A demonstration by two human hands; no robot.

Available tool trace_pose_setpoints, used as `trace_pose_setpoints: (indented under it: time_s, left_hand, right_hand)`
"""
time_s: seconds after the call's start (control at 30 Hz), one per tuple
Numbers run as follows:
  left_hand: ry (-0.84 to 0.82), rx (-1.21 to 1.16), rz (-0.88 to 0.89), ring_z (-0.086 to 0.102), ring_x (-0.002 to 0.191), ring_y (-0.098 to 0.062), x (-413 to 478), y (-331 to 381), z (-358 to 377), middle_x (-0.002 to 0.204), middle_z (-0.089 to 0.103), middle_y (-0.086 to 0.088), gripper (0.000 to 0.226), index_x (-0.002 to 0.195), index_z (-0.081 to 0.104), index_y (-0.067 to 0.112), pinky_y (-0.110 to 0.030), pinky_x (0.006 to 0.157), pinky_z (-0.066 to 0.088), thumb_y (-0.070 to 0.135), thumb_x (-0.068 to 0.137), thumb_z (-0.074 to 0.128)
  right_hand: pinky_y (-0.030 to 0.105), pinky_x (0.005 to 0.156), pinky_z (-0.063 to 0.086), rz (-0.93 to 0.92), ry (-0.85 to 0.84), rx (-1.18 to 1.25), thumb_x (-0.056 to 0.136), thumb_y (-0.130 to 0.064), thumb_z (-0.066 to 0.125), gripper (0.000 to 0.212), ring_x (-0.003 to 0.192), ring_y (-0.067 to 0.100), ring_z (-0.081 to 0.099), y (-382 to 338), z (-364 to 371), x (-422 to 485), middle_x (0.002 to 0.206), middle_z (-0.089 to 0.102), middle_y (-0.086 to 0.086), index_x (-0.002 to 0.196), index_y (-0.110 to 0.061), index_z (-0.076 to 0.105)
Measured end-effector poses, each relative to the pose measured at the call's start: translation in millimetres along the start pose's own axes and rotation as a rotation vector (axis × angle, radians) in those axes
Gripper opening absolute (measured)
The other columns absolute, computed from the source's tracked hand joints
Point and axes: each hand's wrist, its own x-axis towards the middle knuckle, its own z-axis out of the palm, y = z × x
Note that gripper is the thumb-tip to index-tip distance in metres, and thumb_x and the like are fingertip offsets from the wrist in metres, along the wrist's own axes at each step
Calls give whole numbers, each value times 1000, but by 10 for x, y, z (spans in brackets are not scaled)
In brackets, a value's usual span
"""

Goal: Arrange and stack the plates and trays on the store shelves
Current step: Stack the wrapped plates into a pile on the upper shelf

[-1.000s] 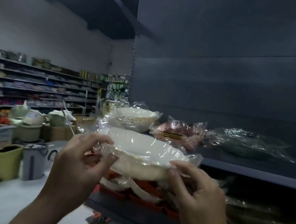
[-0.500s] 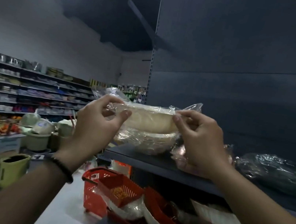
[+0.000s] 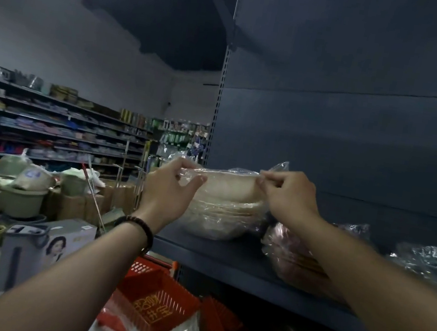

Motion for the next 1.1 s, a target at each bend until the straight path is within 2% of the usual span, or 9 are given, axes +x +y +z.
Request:
trace_pose_setpoints:
  time_s: [0.17,0.27,0.33,0.47,0.63,0.73,0.83,1.0,1.1]
  left_hand:
    - [-76,70,-61,66,122,-19,99,-243,130,129,74,8,41,120,73,46,-42,107,53,69,86,68]
    - [-151,264,-102,60,133,-27,99,-315,114,146,66,5,65,135,64,52,-55,112,48,84,82,46]
    - [-174,371,-90,49,145,-33,-7,-342,121,160,52,4,63,146,56,48,-63,115,40,78,93,41]
    - [-205,418,-48,34,152,-31,-187,-373,165,164,47,7,61,158,47,35,-62,117,27,64,107,26]
    - [-305,454,-48,28,157,-25,-77,-482,167,164,44,13,85,159,44,35,-62,122,20,77,98,2]
    - [-357,386,-95,32,155,-28,-151,-419,74,163,47,7,82,161,39,38,-63,122,22,81,97,10]
    - [-263,417,-33,56,135,-26,-408,-198,-87,132,73,1,69,154,49,35,-55,112,30,73,102,26]
    - [-154,432,67,55,133,-23,-1035,206,-196,137,67,7,48,147,52,38,-48,101,27,55,102,48]
    - [-110,283,115,65,112,-13,-1440,413,-240,120,69,19,29,126,60,41,-44,97,45,47,98,58]
  right_hand:
    - [26,108,48,22,-121,-203,99,-41,70,23,127,13,63,223,175,166,128,74,-13,118,-32,81]
    - [32,102,53,1,-183,-299,100,-40,69,17,119,12,66,274,268,224,124,75,-15,108,-34,83]
    - [29,94,54,12,-246,-331,100,-38,69,18,110,12,68,274,306,210,118,78,-12,104,-31,85]
    - [31,91,56,25,-313,-411,102,-34,66,23,109,19,69,274,357,177,111,81,-3,100,-22,86]
    - [34,91,57,42,-414,-486,107,-36,56,32,109,26,70,201,349,154,115,78,7,113,-14,79]
    - [27,99,47,12,-499,-519,110,-37,48,36,122,22,63,87,221,68,141,68,-3,136,-27,71]
    - [34,121,38,-51,-506,-569,109,-39,46,45,147,29,46,22,99,-92,161,49,2,153,-37,53]
    - [37,106,51,-153,-308,-410,101,-42,54,36,122,21,64,-101,-240,-536,130,72,-2,130,-30,72]
    - [35,90,53,-297,-167,-430,96,-38,61,21,98,15,67,-127,-585,-989,98,74,-9,103,-28,78]
